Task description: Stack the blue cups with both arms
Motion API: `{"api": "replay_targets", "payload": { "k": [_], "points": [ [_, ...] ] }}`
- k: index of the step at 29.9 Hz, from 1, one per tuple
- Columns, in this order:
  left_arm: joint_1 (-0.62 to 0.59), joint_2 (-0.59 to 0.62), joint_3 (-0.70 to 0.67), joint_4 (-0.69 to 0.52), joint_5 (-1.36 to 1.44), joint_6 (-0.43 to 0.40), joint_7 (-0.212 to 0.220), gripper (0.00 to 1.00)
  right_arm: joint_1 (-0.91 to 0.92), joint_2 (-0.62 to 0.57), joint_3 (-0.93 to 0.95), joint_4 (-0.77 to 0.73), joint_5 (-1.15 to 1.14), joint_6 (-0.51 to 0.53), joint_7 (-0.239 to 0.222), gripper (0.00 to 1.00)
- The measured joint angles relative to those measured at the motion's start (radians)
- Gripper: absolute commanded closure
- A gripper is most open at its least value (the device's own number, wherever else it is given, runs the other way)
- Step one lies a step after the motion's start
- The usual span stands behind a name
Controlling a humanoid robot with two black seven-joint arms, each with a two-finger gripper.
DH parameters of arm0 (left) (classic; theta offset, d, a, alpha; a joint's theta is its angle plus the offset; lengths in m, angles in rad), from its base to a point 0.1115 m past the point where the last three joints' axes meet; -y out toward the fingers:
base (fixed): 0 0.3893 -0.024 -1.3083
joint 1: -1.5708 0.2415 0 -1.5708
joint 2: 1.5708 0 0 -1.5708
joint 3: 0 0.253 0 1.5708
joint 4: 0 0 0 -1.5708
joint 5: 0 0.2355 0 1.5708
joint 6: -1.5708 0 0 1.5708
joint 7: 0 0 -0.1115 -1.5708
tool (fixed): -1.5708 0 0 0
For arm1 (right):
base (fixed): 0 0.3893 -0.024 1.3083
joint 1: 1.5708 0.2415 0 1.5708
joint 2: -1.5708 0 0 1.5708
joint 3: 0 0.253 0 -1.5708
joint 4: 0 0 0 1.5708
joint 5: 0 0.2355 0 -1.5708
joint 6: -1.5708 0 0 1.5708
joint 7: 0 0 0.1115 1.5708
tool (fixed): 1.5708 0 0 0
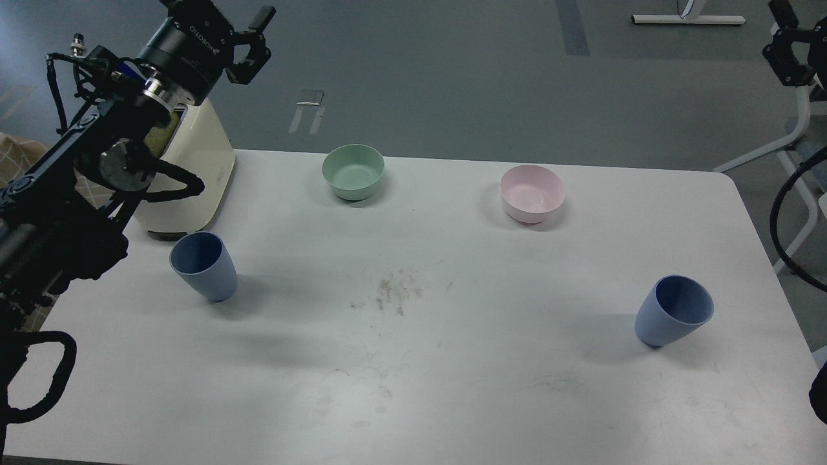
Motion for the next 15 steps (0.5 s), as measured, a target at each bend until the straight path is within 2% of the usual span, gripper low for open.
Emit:
{"api": "replay_targets", "payload": {
  "k": [6, 15],
  "points": [
    [0.002, 0.0, -0.001, -0.002, 0.0, -0.017, -0.015, 0.02, -0.005, -0.002, 0.001, -0.002, 0.0, 0.0, 0.0, 0.0],
    [-0.002, 0.0, -0.005, 0.0, -0.001, -0.019, -0.016, 0.02, -0.006, -0.002, 0.002, -0.003, 0.0, 0.0, 0.0, 0.0]
  ]
}}
